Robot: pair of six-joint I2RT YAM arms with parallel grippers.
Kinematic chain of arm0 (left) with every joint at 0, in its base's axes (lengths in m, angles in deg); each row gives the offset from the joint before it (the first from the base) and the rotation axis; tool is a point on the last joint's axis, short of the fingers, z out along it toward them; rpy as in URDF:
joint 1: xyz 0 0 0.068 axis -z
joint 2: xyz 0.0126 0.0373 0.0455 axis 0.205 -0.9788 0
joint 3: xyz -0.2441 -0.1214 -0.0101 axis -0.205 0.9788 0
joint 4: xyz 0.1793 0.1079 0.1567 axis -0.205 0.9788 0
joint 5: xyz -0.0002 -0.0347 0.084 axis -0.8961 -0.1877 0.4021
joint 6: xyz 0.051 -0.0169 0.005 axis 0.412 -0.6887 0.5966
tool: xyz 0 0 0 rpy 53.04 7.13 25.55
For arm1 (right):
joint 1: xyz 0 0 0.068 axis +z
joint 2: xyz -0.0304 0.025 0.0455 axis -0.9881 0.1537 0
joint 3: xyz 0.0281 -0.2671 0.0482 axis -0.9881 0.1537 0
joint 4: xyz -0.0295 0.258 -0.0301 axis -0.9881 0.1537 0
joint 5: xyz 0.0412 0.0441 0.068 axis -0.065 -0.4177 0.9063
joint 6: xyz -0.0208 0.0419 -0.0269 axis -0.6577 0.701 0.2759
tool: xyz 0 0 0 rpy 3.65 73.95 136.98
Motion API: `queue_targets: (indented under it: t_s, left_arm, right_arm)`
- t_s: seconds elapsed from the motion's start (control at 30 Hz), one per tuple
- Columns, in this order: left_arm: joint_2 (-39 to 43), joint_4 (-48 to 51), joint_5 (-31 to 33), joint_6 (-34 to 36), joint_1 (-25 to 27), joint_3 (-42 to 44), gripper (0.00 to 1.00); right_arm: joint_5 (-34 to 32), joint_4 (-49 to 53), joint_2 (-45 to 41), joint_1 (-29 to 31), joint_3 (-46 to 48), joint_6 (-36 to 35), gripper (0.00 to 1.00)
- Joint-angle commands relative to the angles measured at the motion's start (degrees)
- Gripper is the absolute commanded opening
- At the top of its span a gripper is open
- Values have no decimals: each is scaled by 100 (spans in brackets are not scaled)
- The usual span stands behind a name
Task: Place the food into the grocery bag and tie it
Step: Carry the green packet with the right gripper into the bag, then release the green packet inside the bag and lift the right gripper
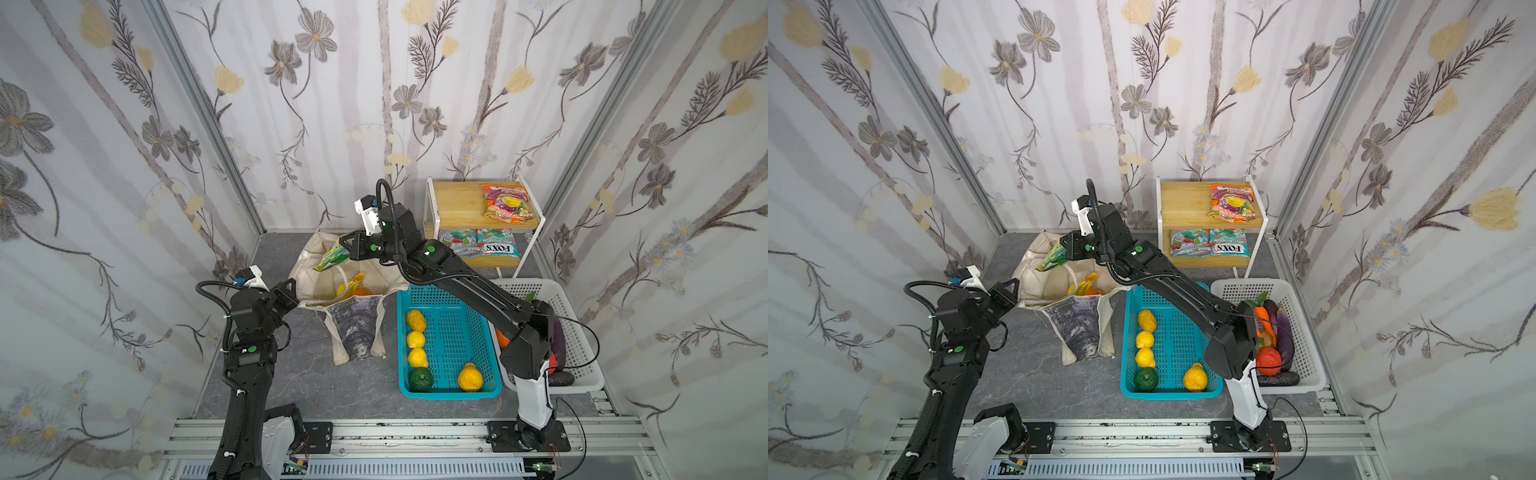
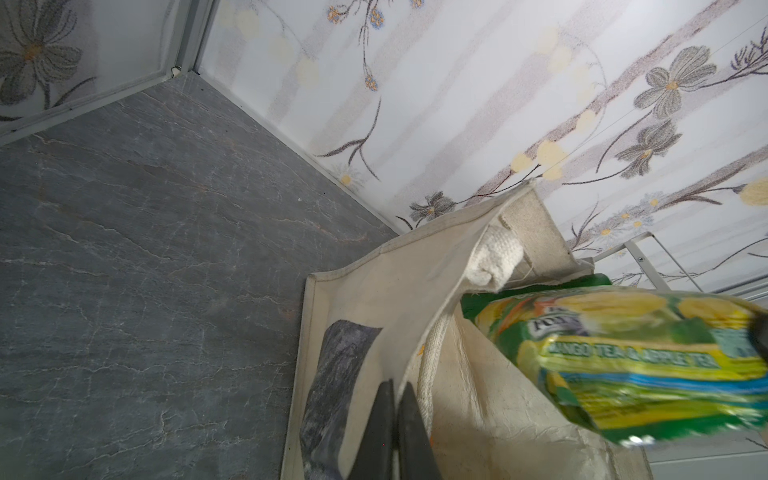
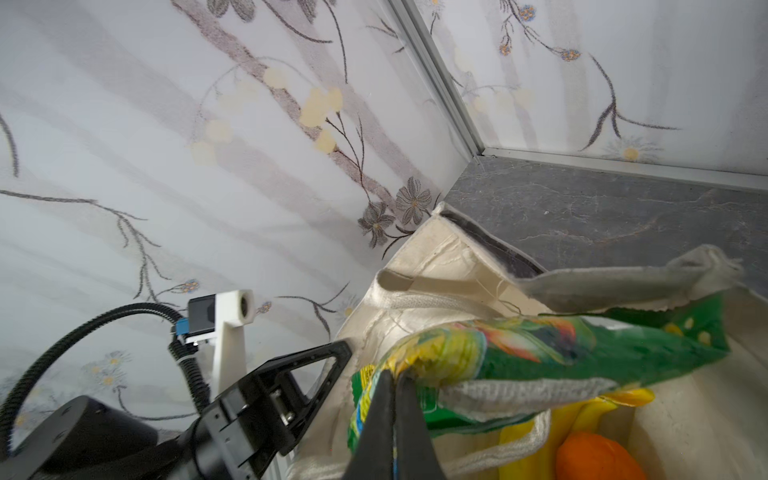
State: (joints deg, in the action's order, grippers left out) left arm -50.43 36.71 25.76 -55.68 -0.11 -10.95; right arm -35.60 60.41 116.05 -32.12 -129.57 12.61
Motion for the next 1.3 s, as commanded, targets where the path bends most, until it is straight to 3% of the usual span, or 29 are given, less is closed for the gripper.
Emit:
queue_targets:
  t_s: [0.0, 0.23, 0.57, 0.77, 0.83, 0.97, 1.07, 1.27]
  left_arm:
    - [-11, -166, -60, -13, -5, -3, 0]
    - [-11, -166, -60, -30, -1, -7, 0]
    - [-79, -173, -104, -65, -5, -31, 0]
    - [-88, -175, -112, -78, -10, -34, 0]
    - [-89, -182, -119, -74, -10, -23, 0]
    - [-72, -184, -112, -75, -10, -21, 0]
    - [-93, -184, -121, -109, -10, -24, 0]
    - [-220, -193, -183, -146, -10, -51, 0]
  right_arm:
    - [155, -402, 318, -3, -24, -256, 0]
    - [-602, -138, 686, 25, 239, -581, 0]
    - [-3164, 1317, 347, 185, 781, -657, 0]
    - [-3857, 2002, 376, 260, 671, -680, 2]
    - [-3925, 2116, 317, 276, 630, -667, 16]
    - [-4090, 2235, 7, 347, 631, -537, 67]
    - [-4233, 2102, -503, 437, 742, -417, 77]
    - [-4139, 541, -2219, 473, 2109, -270, 79]
